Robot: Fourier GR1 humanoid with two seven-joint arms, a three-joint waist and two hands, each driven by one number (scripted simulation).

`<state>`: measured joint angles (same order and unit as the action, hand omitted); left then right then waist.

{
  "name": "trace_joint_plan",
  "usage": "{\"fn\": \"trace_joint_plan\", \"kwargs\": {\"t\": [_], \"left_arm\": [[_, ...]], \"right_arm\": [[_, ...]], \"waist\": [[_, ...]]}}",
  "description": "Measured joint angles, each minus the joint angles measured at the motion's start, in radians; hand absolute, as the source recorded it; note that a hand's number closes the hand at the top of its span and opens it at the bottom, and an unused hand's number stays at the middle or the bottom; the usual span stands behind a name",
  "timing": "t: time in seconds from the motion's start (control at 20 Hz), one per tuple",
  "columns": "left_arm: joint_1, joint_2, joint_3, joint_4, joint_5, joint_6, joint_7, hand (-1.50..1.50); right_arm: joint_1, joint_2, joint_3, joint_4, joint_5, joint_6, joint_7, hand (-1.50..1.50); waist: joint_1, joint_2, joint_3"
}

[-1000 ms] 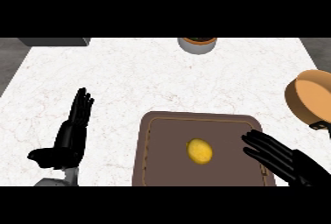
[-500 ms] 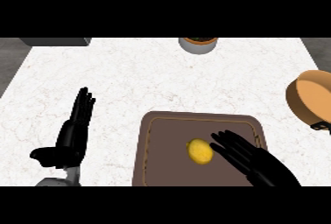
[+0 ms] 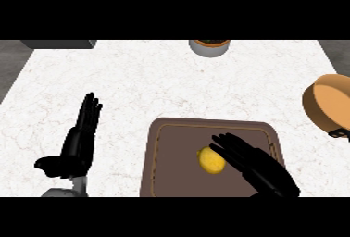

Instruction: Pick the lemon from the tray and place it in the pot

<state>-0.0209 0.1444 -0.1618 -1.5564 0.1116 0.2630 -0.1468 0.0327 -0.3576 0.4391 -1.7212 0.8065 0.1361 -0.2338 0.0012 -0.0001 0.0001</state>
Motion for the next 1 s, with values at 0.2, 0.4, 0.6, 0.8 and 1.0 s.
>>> {"fn": "trace_joint_plan", "kwargs": {"t": [0.2, 0.4, 0.6, 0.8, 1.0], "left_arm": [[0.02, -0.001, 0.014, -0.043, -0.01, -0.021, 0.032, 0.0], [0.013, -0.017, 0.035, -0.025, -0.02, -0.039, 0.027, 0.0], [0.032, -0.031, 0.033, -0.051, -0.042, -0.041, 0.037, 0.0], [0.037, -0.047, 0.041, -0.028, -0.051, -0.051, 0.009, 0.0], [0.049, -0.043, 0.056, -0.019, -0.041, -0.069, -0.01, 0.0]], "right_arm": [[0.002, 0.049, 0.005, 0.033, 0.057, -0.012, 0.0, -1.5], [-0.022, 0.08, -0.022, 0.096, 0.084, -0.02, -0.035, -1.5], [-0.062, 0.12, -0.034, 0.146, 0.114, -0.009, -0.039, -1.5], [-0.081, 0.15, -0.033, 0.194, 0.154, -0.054, -0.076, 1.5], [-0.103, 0.168, -0.057, 0.229, 0.173, -0.142, -0.134, 1.5]], "waist": [[0.0, 0.0, 0.0], [0.0, -0.001, -0.001], [0.0, -0.002, -0.003], [-0.001, -0.005, -0.008], [-0.002, -0.006, -0.01]]}}
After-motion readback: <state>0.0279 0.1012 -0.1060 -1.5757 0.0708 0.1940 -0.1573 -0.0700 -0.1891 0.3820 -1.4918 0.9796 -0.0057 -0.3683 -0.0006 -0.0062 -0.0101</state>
